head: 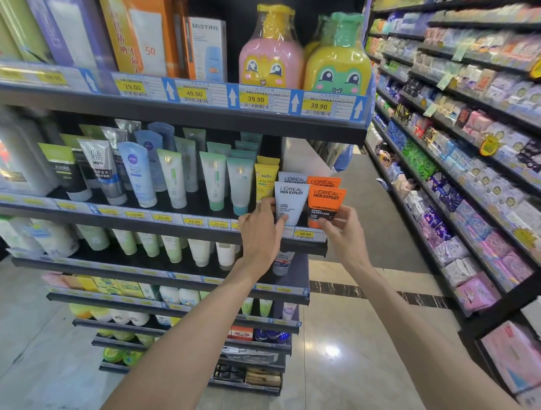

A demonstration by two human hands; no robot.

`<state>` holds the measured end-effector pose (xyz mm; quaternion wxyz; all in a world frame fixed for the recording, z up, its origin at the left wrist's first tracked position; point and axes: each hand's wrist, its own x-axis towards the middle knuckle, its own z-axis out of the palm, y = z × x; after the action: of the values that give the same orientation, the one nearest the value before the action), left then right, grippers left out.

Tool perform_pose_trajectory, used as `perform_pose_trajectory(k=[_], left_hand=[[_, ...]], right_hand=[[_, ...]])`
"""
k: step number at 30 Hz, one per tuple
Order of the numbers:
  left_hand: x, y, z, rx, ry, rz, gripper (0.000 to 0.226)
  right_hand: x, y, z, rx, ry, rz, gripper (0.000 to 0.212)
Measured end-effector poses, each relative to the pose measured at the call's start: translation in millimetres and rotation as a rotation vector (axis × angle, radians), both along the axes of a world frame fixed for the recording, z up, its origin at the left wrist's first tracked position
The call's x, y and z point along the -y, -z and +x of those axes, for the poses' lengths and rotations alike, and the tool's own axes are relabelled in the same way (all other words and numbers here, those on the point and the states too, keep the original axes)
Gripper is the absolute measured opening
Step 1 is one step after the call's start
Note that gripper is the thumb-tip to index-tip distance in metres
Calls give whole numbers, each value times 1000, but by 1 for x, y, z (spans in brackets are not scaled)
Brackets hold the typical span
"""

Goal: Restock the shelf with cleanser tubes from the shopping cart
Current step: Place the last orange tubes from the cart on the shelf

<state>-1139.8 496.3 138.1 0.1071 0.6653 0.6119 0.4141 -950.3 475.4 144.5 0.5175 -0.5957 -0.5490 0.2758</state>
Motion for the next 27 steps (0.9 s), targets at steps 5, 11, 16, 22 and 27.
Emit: perform_pose_trajectory(k=[5, 11, 16, 22, 27], left_hand=[[-6, 6, -5, 39, 21, 5, 36], [-3, 13, -7, 22, 26, 33, 37], [1, 10, -6, 7, 15, 37, 37], [11, 9, -15, 3, 35, 95, 33], [17, 12, -44, 7, -28, 101, 33]], right_hand=[[4, 0, -4, -9, 2, -2, 35], [8, 4, -5, -19, -25, -1, 32], [9, 9, -5, -27, -30, -5, 34], [8, 11, -4, -35, -53, -13, 30], [10, 11, -8, -57, -64, -12, 32]])
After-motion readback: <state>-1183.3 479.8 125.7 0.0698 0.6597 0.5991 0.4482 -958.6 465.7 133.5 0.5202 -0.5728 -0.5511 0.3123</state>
